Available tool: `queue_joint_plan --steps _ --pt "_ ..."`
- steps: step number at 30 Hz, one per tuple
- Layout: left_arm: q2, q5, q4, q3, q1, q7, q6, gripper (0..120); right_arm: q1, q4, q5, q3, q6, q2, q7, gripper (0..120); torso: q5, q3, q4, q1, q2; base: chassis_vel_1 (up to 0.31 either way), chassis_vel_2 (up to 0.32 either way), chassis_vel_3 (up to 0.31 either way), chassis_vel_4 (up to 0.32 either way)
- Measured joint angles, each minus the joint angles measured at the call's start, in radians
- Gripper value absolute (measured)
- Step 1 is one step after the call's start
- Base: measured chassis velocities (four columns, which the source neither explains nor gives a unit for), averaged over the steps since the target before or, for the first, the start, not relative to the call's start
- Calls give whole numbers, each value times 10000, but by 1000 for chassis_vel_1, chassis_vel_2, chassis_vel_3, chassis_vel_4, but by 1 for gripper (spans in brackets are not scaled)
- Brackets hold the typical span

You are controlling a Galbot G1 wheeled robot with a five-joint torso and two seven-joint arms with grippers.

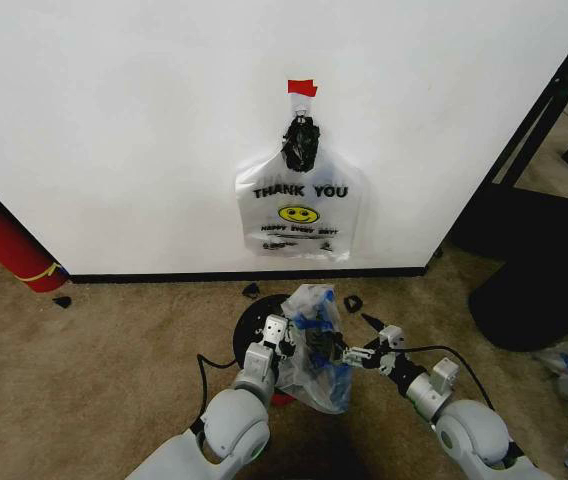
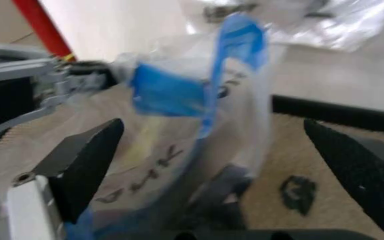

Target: Pick up the garbage bag from the wall and place it over the trash bin.

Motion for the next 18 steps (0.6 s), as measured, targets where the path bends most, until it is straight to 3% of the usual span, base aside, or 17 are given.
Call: queue_joint_plan --steps 5,18 --pt "-3 -3 53 -23 -1 -35 -8 0 352 6 -24 -198 -652 -23 -136 88 0 0 2 0 0 0 0 0 0" --pt "226 55 -17 -188 261 -27 -144 0 1162 -385 486 -764 -1942 226 269 86 -1 0 2 0 0 0 0 0 0"
